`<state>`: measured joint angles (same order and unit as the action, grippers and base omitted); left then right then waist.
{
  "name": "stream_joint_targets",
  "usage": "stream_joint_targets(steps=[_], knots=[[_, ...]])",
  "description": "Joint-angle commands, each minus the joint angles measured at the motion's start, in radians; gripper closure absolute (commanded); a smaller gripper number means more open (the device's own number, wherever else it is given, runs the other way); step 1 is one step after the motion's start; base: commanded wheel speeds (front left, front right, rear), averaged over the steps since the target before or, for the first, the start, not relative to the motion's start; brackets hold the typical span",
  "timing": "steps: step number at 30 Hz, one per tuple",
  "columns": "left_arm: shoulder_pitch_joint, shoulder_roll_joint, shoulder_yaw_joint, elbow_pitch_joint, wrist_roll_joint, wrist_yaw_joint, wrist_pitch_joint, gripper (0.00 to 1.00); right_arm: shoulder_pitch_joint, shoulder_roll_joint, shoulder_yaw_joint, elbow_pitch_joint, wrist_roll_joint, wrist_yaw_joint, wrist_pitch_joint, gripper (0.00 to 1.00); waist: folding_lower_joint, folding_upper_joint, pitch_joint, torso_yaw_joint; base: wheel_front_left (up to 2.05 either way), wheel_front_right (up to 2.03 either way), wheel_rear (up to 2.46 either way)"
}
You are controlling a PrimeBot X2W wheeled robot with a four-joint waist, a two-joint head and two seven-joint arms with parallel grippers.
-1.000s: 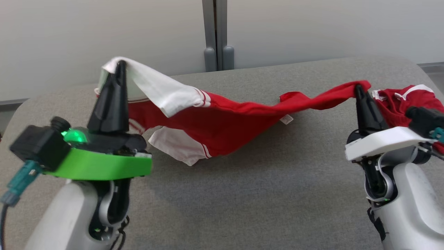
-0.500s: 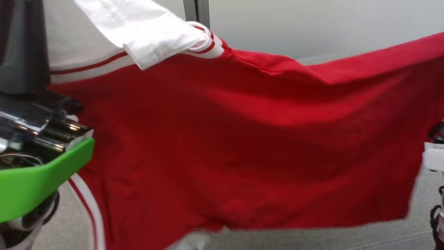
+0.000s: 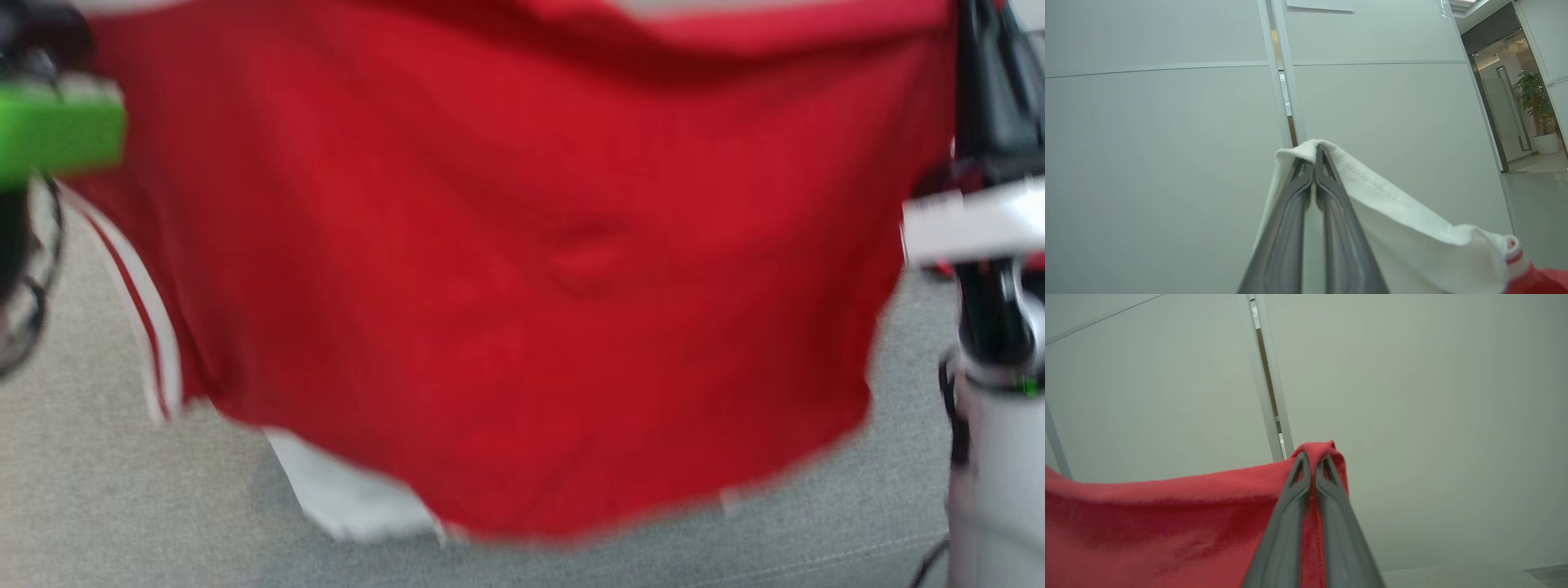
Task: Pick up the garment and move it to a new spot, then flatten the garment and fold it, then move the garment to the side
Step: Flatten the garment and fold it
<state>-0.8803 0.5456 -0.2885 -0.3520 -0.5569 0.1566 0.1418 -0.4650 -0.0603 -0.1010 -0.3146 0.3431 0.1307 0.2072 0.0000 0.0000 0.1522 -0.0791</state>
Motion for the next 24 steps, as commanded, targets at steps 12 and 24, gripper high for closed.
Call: stream_joint_targets(steps=[12, 24], knots=[[-0.661, -0.114, -0.085, 0.645, 0.230, -0.077, -0.241, 1.00, -0.851, 0.008, 0.038, 0.764, -0.270, -0.001, -0.276, 1.00, 0.0000, 0.0000, 0.386, 0.012, 0.00, 0.00, 0.00], [-0.488, -0.246, -0.057, 0.799, 0.167, -0.134, -0.409, 1.00, -0.900, 0.008, 0.009, 1.213, -0.275, -0.001, -0.467, 1.00, 0.0000, 0.0000, 0.570, 0.071, 0.00, 0.00, 0.00]])
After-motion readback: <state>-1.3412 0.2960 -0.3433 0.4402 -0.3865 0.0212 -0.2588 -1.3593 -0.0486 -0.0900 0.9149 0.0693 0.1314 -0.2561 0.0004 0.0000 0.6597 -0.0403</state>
